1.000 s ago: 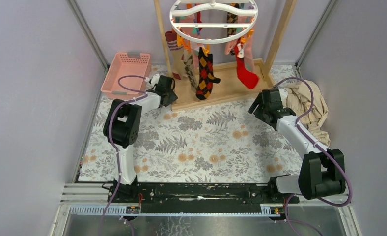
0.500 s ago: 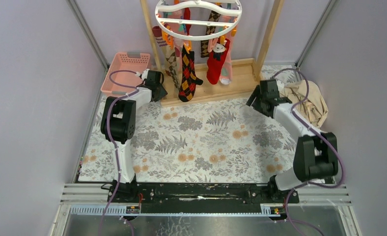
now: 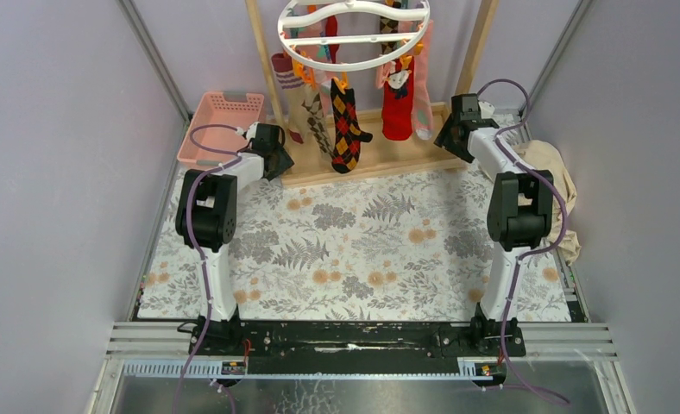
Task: Remove the socks clipped to the hanger
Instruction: Adjust the clothesline at the center of the board.
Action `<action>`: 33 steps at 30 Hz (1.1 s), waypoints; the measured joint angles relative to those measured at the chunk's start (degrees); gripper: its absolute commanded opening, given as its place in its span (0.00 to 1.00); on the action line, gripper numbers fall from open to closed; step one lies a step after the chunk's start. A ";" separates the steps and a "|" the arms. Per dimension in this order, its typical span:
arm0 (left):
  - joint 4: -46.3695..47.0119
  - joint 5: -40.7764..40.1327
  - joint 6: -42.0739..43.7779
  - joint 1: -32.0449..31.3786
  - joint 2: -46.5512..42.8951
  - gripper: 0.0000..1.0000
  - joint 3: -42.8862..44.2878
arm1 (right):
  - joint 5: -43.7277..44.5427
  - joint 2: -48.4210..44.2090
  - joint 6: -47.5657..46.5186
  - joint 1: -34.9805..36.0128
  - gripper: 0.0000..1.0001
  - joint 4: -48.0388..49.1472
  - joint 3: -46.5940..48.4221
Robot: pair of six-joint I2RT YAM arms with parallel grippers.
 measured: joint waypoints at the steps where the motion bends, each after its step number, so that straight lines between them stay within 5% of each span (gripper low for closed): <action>1: -0.02 0.09 -0.02 0.00 0.00 0.53 0.00 | 0.33 1.31 -0.04 0.00 0.70 -0.63 1.68; 10: -0.07 1.11 0.00 0.35 0.02 0.53 0.00 | -0.15 6.82 0.28 0.00 0.56 0.61 6.14; 33: -0.07 2.95 0.04 0.98 0.90 0.53 1.05 | -3.15 12.63 -1.81 1.18 0.48 6.19 8.33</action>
